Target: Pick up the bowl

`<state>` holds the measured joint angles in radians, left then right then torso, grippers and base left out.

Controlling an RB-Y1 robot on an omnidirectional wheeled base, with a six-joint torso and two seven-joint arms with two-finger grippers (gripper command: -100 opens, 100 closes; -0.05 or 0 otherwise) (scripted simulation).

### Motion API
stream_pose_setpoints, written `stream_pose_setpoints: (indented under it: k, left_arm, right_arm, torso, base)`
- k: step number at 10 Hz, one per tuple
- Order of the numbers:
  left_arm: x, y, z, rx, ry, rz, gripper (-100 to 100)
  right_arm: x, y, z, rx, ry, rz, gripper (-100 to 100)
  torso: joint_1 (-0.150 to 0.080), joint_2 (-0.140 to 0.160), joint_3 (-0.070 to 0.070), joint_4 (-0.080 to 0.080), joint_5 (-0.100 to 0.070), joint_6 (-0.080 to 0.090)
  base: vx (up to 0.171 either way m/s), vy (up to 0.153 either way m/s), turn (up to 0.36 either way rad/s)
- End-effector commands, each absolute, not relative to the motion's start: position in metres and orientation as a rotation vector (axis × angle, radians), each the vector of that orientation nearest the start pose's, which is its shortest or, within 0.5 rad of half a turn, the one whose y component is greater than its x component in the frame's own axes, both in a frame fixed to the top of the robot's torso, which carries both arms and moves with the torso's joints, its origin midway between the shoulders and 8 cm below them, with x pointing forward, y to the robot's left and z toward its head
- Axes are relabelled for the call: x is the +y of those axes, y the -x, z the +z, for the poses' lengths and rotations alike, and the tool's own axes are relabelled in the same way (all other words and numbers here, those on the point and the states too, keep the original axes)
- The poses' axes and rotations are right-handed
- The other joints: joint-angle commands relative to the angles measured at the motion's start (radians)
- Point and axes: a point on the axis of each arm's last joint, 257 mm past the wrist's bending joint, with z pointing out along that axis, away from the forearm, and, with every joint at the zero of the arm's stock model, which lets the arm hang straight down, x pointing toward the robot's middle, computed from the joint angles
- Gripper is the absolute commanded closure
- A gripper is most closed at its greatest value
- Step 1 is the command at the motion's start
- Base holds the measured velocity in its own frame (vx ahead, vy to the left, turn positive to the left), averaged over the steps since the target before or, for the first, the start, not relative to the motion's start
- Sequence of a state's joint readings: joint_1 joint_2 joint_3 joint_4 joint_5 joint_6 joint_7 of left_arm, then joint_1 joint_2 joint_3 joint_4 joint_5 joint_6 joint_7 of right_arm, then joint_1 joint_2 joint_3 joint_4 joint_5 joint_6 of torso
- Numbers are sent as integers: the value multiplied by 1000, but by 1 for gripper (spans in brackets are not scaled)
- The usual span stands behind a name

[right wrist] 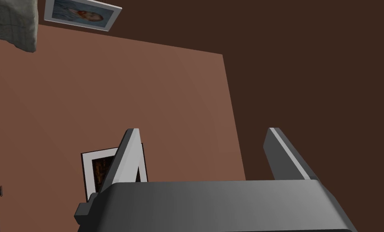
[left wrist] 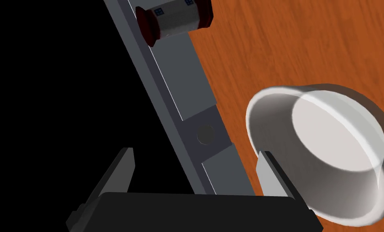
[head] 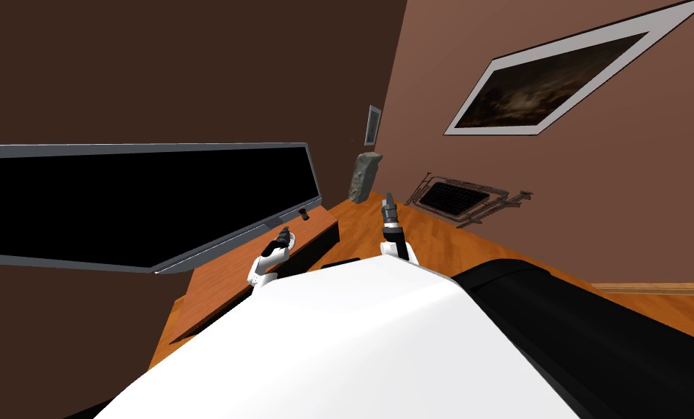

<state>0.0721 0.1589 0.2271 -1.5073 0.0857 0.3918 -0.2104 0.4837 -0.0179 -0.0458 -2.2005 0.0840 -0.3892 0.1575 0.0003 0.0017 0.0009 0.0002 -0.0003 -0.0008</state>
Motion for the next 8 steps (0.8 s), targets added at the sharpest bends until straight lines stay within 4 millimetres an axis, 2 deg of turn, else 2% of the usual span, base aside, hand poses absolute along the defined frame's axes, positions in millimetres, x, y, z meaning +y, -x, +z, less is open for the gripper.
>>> stream_pose_setpoints:
  k: [1,2,3,4,6,7,8]
  left_arm:
    - [407,-467,-389,1558,1529,-560,-100]
    - [407,-464,-394,1569,1541,-550,-100]
    - [405,-460,-409,1611,1573,-524,-100]
    - [405,-460,-410,1613,1575,-523,-100]
    - [401,-452,-435,1688,1625,-474,-100]
    - [401,-450,-437,1697,1635,-466,-100]
    - [400,-444,-449,1737,1661,-437,-100]
  right_arm:
    - [-293,-375,-29,830,-657,1019,0]
    - [-293,-375,-29,830,-657,1019,0]
    - [-293,-375,-29,830,-657,1019,0]
    - [-293,-375,-29,830,-657,1019,0]
    - [-293,-375,-29,830,-657,1019,0]
    - [-293,-375,-29,830,-657,1019,0]
    - [-293,-375,-29,830,-657,1019,0]
  torso:
    - [0,0,0,0,0,0]
    - [1,0,0,0,0,0]
    - [1,0,0,0,0,0]
    - [1,0,0,0,0,0]
    - [1,0,0,0,0,0]
    - [2,0,0,0,0,0]
    - [1,0,0,0,0,0]
  base:
    - [-15,11,79]
    - [-12,11,43]
    - [-14,15,78]
    - [-10,11,30]
    - [-7,23,91]
    - [-5,23,22]
    - [-2,25,63]
